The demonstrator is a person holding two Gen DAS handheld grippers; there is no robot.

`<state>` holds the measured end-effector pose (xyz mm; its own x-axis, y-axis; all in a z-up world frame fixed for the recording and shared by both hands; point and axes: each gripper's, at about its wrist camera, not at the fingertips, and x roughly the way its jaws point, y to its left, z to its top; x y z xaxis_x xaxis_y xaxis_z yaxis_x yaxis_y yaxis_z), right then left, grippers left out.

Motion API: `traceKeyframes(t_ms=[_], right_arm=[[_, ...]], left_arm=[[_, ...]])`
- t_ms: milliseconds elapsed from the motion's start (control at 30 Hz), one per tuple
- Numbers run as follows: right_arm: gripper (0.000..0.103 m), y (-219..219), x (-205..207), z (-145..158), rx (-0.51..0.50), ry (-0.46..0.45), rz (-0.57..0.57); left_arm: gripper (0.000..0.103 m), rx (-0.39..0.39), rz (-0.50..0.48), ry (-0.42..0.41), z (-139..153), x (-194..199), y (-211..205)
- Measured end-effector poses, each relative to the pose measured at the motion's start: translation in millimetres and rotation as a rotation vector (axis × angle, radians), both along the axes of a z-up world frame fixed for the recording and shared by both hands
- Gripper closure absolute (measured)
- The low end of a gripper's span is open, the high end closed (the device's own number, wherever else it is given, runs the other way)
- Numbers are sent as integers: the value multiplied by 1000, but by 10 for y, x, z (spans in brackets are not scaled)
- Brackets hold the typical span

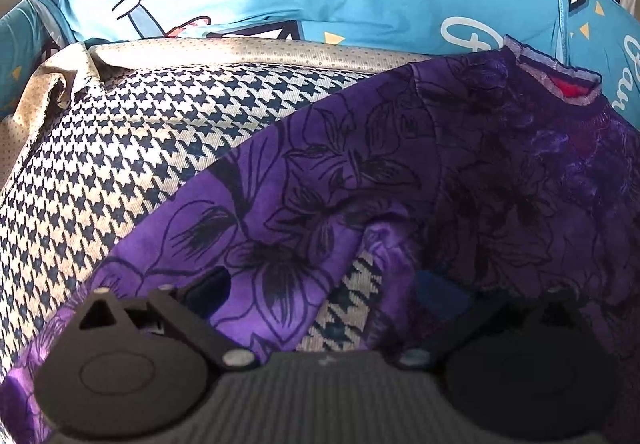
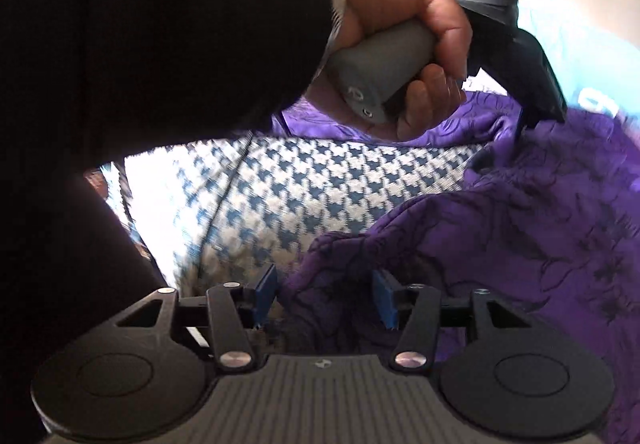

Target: Fold clothes

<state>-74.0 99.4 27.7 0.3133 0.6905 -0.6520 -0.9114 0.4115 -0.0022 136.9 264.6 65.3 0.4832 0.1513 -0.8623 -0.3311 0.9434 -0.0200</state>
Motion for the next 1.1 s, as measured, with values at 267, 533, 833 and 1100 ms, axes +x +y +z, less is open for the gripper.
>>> traceKeyframes(t_ms=[267, 533, 833, 1100], right_arm=[[90, -55, 138, 49, 29, 27, 24], [90, -144, 234, 132, 55, 149, 139], [84, -49, 91, -20, 5, 97, 151], [71, -206, 176, 99, 36, 156, 143]], left_arm=[[0, -1, 11, 9, -27, -21, 62], [0, 52, 27, 44, -157, 46, 26], [0, 79, 141, 49, -204, 59, 128], [0, 127, 233, 34, -96, 23, 223]])
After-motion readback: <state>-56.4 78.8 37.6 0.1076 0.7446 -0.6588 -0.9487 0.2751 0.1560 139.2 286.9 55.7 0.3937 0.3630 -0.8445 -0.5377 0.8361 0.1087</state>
